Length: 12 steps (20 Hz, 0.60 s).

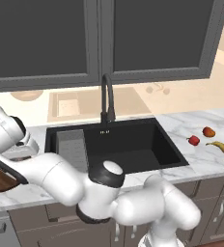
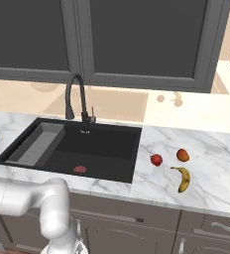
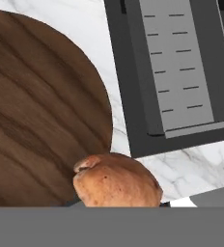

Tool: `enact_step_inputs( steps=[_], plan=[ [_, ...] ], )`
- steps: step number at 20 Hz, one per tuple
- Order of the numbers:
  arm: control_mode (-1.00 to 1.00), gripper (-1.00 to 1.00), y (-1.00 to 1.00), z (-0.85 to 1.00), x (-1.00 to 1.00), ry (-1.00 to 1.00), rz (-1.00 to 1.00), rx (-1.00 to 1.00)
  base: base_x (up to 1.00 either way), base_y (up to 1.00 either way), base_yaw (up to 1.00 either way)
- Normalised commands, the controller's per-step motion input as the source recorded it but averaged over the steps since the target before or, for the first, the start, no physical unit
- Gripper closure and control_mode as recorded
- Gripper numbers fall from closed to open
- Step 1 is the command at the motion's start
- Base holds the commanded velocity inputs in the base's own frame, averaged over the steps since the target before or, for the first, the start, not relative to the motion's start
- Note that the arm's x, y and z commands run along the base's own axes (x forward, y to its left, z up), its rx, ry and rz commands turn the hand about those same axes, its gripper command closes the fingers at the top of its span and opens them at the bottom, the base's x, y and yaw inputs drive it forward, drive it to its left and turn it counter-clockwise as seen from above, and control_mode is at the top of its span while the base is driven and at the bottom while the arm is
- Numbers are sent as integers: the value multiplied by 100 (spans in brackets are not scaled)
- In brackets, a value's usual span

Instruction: There is a mixed pile of frozen fruits and vegetables on the counter. Locate all the frozen vegetables and place the items in a bowl on the counter. Take all the frozen fruits and defrost them in a running sink.

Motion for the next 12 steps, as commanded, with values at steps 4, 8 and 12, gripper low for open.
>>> enact_step_inputs(
  steps=[4,8,12],
  plan=[
    [-100,100,41,-25,10,0,-2,3,0,0,0],
    [-100,100,2,-21,16,1,-6,4,0,0,0],
    [-100,100,5,-25,22,0,-2,1,0,0,0]
  ],
)
